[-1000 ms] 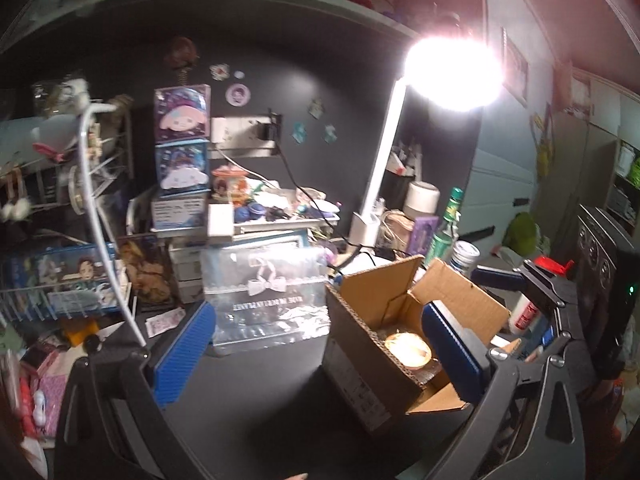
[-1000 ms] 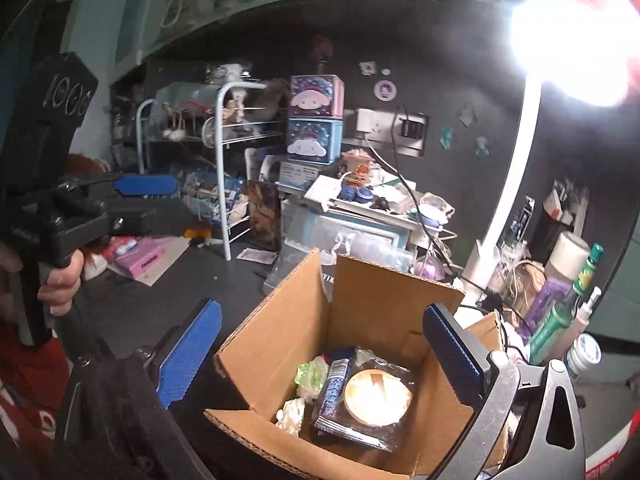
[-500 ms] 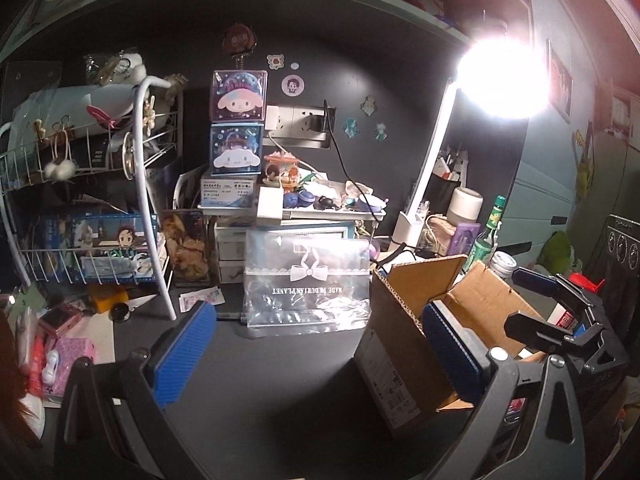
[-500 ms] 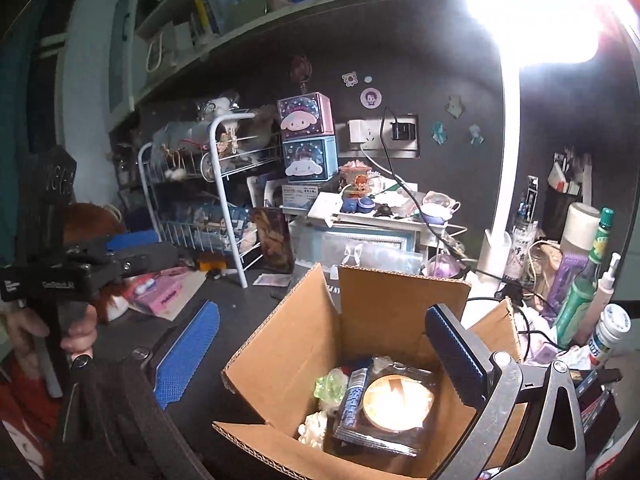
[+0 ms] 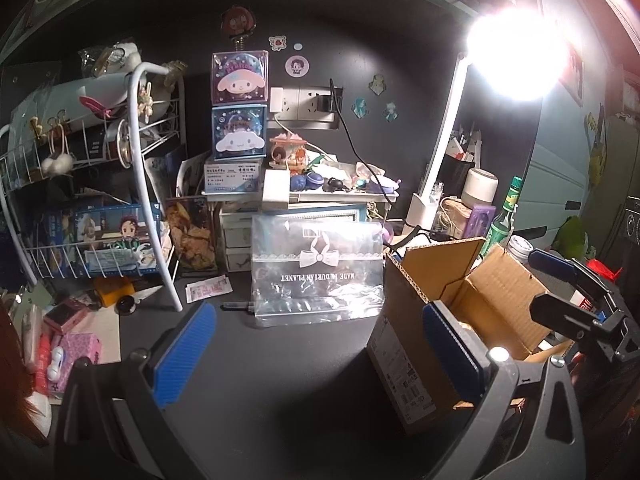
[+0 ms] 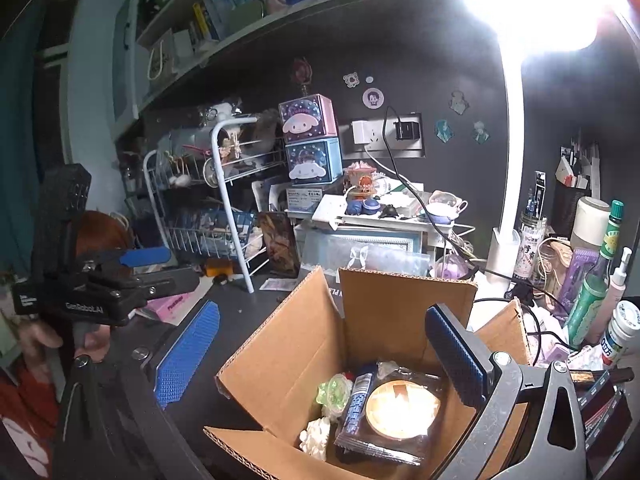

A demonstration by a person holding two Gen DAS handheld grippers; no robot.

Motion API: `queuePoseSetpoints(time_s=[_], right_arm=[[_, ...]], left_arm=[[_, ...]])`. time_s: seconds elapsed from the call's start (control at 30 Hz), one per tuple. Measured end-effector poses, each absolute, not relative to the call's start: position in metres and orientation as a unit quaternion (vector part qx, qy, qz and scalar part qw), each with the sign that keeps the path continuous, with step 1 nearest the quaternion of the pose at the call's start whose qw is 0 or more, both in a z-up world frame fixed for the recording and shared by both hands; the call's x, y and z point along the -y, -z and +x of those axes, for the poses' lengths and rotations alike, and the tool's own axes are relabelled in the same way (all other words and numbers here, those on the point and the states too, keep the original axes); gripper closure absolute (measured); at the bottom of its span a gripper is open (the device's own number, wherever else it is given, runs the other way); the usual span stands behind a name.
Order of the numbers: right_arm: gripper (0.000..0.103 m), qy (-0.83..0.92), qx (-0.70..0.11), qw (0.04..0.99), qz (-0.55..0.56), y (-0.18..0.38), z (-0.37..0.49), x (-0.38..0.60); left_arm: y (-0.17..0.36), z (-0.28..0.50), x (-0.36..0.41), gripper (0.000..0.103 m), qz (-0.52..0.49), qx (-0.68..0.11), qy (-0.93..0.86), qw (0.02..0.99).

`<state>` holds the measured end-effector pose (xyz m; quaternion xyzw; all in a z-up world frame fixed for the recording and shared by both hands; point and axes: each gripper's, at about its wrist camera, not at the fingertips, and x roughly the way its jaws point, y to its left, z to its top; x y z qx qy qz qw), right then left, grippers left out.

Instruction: Organize objects

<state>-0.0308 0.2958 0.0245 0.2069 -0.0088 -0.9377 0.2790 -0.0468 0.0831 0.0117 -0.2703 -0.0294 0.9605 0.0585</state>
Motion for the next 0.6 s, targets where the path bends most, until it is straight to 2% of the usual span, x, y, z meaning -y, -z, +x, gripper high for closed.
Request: queuePoseSetpoints(time_s=[0.6], right_arm=[[0.000, 0.936, -0.002, 0.273, 0.222, -0.0211, -0.0327, -0.2999]], left_arm=[[-0.0116, -0.0515, -0.0764, 0.001, -0.265, 0.056, -0.961, 0.062]])
